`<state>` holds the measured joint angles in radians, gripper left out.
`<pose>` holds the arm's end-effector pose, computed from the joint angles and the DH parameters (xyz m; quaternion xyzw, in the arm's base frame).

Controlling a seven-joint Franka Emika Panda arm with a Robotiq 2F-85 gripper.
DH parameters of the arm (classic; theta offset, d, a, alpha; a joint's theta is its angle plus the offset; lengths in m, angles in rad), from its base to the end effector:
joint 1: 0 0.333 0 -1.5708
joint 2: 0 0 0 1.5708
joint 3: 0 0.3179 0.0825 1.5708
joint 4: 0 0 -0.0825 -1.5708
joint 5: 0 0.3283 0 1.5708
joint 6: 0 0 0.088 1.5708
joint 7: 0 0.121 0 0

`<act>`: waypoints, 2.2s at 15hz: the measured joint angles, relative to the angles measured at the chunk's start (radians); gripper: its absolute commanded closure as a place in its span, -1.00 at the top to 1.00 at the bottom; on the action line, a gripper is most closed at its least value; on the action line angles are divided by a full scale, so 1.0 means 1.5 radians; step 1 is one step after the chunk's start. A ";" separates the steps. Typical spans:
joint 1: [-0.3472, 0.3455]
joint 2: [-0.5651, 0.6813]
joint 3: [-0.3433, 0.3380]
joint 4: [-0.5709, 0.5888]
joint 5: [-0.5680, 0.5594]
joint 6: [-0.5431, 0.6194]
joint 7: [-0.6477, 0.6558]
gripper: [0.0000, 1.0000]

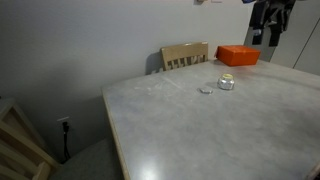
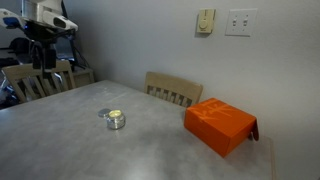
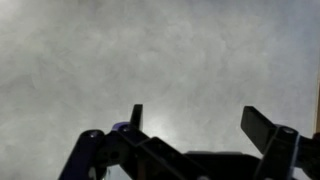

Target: Pick the lid and put it on the bottle

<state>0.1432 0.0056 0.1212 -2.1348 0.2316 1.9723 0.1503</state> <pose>0.4518 0.1406 0.4106 -0.9912 -0.0026 0.1027 0.0832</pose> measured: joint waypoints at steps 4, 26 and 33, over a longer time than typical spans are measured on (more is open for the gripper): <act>0.021 0.029 0.025 -0.024 0.001 0.126 0.076 1.00; 0.008 0.263 -0.029 0.025 -0.076 0.291 0.228 1.00; 0.044 0.285 -0.081 0.092 -0.170 0.289 0.284 1.00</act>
<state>0.2094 0.4337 0.0002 -1.9969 -0.0230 2.4060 0.5756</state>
